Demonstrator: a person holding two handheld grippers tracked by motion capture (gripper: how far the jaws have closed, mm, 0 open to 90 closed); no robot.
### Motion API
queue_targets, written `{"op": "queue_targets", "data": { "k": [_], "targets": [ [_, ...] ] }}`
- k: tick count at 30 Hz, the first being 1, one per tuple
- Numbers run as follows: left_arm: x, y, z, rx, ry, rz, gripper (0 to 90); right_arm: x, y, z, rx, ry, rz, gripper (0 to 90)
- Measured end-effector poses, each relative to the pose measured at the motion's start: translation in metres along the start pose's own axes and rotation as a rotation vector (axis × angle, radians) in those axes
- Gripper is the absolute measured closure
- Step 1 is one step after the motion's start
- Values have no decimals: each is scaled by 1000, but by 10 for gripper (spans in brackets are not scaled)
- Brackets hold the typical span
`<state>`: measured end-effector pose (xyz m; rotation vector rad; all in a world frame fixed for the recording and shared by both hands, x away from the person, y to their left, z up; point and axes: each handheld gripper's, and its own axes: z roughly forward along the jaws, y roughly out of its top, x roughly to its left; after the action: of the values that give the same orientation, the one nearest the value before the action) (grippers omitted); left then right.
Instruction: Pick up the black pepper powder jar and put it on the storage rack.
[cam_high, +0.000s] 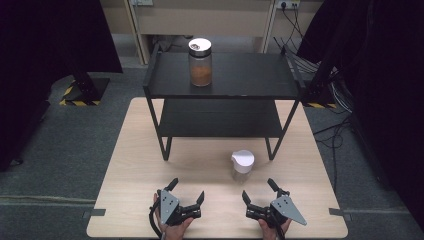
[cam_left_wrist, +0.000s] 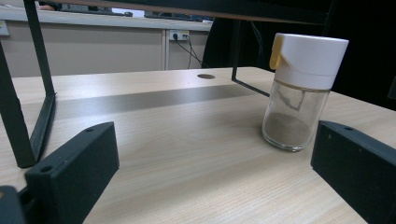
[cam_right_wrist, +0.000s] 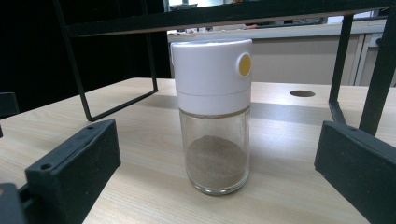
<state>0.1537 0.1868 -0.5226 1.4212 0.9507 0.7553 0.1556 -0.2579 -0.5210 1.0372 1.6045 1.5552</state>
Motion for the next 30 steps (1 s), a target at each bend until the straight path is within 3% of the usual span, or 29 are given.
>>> {"op": "queue_targets", "data": {
  "k": [30],
  "targets": [
    [0, 0, 0, 1, 1, 3, 2, 0, 6, 5, 21, 12, -13, 4]
  ]
}}
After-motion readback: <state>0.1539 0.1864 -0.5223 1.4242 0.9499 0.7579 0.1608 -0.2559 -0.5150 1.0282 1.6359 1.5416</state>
